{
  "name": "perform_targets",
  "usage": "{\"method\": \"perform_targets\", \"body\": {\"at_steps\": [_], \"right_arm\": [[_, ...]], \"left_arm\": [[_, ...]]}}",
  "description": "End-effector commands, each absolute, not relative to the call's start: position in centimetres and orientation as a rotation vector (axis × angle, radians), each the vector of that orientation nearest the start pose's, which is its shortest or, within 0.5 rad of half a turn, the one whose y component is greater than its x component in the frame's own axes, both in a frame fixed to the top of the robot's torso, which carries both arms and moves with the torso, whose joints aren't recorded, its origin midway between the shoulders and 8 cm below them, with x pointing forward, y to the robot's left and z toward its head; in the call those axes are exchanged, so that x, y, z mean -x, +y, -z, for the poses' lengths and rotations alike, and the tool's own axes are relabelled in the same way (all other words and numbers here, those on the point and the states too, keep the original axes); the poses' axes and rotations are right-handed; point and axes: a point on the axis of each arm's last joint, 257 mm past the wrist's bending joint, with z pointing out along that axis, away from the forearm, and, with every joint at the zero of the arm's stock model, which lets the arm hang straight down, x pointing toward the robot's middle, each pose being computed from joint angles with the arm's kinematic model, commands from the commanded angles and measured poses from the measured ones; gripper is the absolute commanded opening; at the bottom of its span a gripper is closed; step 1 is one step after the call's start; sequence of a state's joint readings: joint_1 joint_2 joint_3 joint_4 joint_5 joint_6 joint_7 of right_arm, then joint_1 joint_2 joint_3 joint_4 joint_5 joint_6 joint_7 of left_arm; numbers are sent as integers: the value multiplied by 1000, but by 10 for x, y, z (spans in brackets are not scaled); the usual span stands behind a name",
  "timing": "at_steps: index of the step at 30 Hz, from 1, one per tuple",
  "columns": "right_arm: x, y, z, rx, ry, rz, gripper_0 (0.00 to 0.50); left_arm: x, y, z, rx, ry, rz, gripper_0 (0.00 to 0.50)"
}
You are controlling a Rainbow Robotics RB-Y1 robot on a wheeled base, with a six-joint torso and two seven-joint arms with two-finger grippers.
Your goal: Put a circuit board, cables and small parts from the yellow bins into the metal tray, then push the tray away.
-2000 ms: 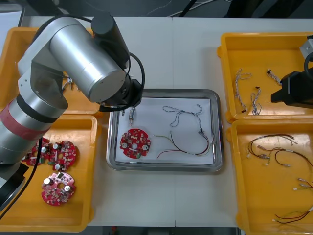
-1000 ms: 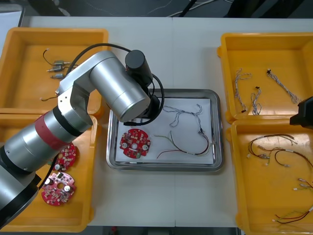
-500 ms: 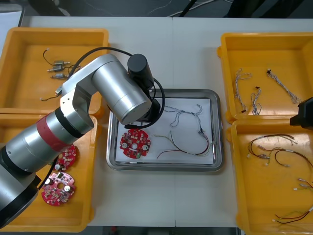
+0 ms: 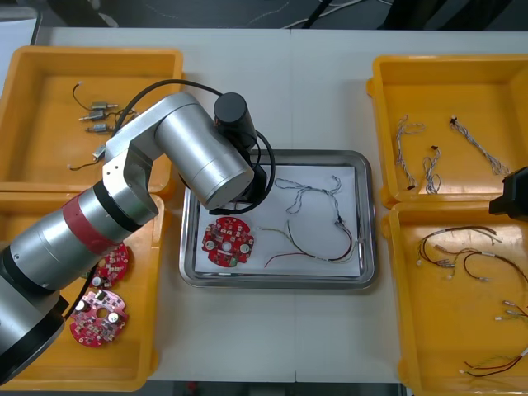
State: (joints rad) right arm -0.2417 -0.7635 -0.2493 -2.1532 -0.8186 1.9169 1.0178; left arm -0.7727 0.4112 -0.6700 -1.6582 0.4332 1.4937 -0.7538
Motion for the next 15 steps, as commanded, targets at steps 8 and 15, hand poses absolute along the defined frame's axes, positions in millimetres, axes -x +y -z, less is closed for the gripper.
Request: {"method": "perform_targets", "body": {"at_steps": [8, 15], "right_arm": [[-384, -365, 146, -308, 2597, -16, 500], [-380, -365, 144, -298, 2590, -20, 500]], "left_arm": [[-503, 43, 239, -55, 2546, 154, 408], [-503, 43, 239, -47, 2548, 158, 500]]}}
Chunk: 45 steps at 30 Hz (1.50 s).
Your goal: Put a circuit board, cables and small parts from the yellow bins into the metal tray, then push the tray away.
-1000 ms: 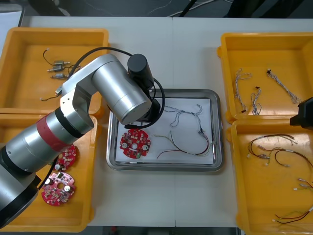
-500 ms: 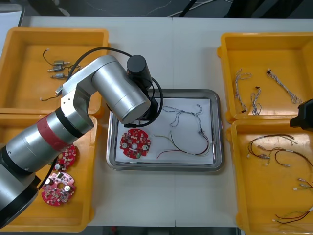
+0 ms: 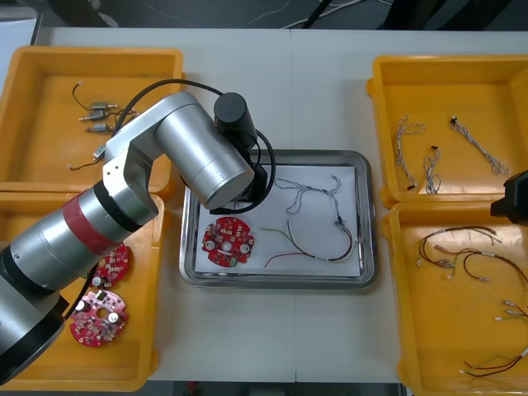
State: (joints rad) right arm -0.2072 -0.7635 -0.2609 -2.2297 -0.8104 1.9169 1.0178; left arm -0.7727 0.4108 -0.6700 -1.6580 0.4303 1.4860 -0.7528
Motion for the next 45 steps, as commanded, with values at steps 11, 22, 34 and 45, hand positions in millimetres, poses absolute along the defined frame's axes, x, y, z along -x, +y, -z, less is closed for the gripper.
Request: {"method": "perform_targets", "body": {"at_steps": [11, 22, 34, 45], "right_arm": [[-380, -366, 142, -302, 2586, -25, 500], [-381, -368, 142, -308, 2581, -16, 500], [-381, -367, 141, -307, 2580, -19, 500], [-381, -365, 141, -300, 2584, -33, 500]], "left_arm": [[-503, 44, 234, -41, 2548, 166, 500], [-493, 76, 191, 13, 2596, 162, 500], [-478, 141, 100, 72, 2616, 206, 500], [-461, 214, 53, 133, 2559, 247, 500]]}}
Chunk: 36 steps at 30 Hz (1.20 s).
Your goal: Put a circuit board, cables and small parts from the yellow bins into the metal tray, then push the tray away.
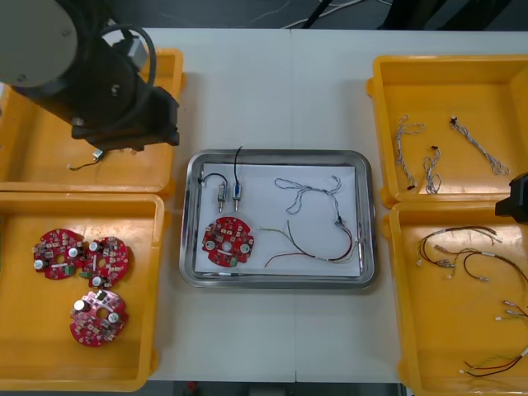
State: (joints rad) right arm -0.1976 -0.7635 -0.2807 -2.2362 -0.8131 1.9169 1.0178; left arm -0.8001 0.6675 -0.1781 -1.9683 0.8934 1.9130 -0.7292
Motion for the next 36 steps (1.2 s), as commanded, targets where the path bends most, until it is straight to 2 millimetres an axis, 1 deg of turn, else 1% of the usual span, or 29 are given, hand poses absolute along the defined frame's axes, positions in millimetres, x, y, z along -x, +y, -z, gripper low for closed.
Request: {"method": "perform_targets", "body": {"at_steps": [1, 2, 4, 5, 7, 8, 10, 11, 13, 14, 16, 17, 19, 20, 23, 27, 31, 34, 36], "right_arm": [[-380, -364, 141, -298, 2584, -38, 500], [-380, -364, 141, -298, 2584, -38, 500], [-381, -363, 140, -292, 2584, -41, 500], [-381, -362, 140, -288, 2585, -44, 500], [-381, -360, 138, -283, 2584, -51, 500], [-382, -359, 138, -275, 2585, -54, 500], [-381, -355, 139, -259, 2591, -63, 500], [-381, -354, 139, -249, 2594, -66, 500], [-381, -343, 141, -198, 2608, -79, 500], [-382, -341, 141, -186, 2608, -76, 500], [-383, -328, 141, -123, 2612, -74, 500], [-383, -326, 141, -109, 2613, -71, 500], [-383, -314, 143, -47, 2621, -69, 500], [-383, -310, 144, -30, 2623, -68, 500], [-382, -290, 147, 81, 2632, -61, 500], [-381, -268, 148, 213, 2631, -50, 500], [-377, -241, 151, 377, 2629, -32, 500], [-372, -228, 156, 480, 2635, -17, 500], [-369, -219, 161, 542, 2639, -11, 500]], "left_arm": [[-457, 224, 53, 141, 2562, 233, 500], [-455, 228, 54, 142, 2564, 226, 500], [-447, 248, 56, 168, 2576, 203, 500], [-446, 253, 57, 175, 2579, 197, 500], [-438, 274, 61, 216, 2591, 175, 500], [-436, 279, 62, 223, 2595, 170, 500], [-428, 296, 69, 252, 2619, 148, 500], [-426, 300, 71, 259, 2625, 142, 500], [-418, 314, 78, 270, 2643, 98, 500], [-417, 317, 79, 271, 2646, 89, 500], [-409, 329, 84, 281, 2658, 51, 500], [-408, 331, 85, 283, 2660, 42, 500], [-404, 341, 87, 300, 2665, 17, 500], [-404, 343, 87, 303, 2664, 9, 500], [-404, 352, 87, 316, 2657, -15, 500], [-405, 355, 89, 290, 2668, -24, 500], [-403, 349, 94, 273, 2685, 4, 500], [-401, 340, 97, 251, 2702, 42, 500], [-400, 337, 98, 242, 2706, 51, 500]]}}
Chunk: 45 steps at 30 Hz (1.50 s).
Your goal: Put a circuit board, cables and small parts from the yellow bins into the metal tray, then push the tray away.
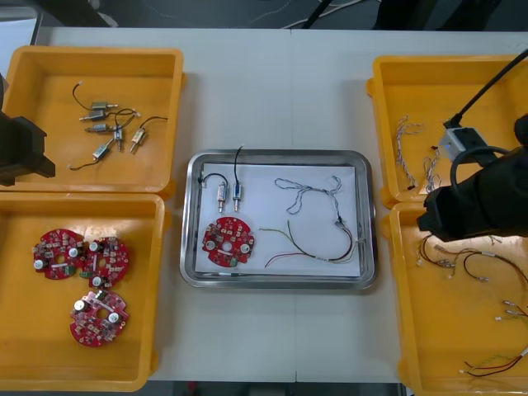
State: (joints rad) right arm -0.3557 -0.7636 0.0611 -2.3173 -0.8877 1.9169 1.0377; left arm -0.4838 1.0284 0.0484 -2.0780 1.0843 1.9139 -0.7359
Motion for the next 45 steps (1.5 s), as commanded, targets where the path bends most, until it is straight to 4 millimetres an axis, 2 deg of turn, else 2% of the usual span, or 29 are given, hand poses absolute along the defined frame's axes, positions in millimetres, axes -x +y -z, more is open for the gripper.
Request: {"method": "perform_targets", "body": {"at_steps": [1, 12, 24, 30, 36, 45], "right_arm": [[-367, -214, 163, 580, 2641, -8, 500], [-359, -176, 179, 1011, 2533, 58, 500], [-359, -113, 197, 1439, 2261, 84, 500], [-367, -81, 208, 1592, 2111, 120, 500], [-375, -52, 221, 1735, 1957, 198, 500], [-370, -27, 241, 1849, 1829, 293, 500]], "left_arm": [[-399, 336, 98, 235, 2708, 55, 500], [-399, 336, 98, 117, 2714, 29, 500], [-398, 325, 98, 46, 2720, 73, 500], [-402, 316, 98, 37, 2706, 118, 500], [-403, 318, 98, 41, 2701, 106, 500], [-402, 323, 99, 55, 2707, 85, 500]]}}
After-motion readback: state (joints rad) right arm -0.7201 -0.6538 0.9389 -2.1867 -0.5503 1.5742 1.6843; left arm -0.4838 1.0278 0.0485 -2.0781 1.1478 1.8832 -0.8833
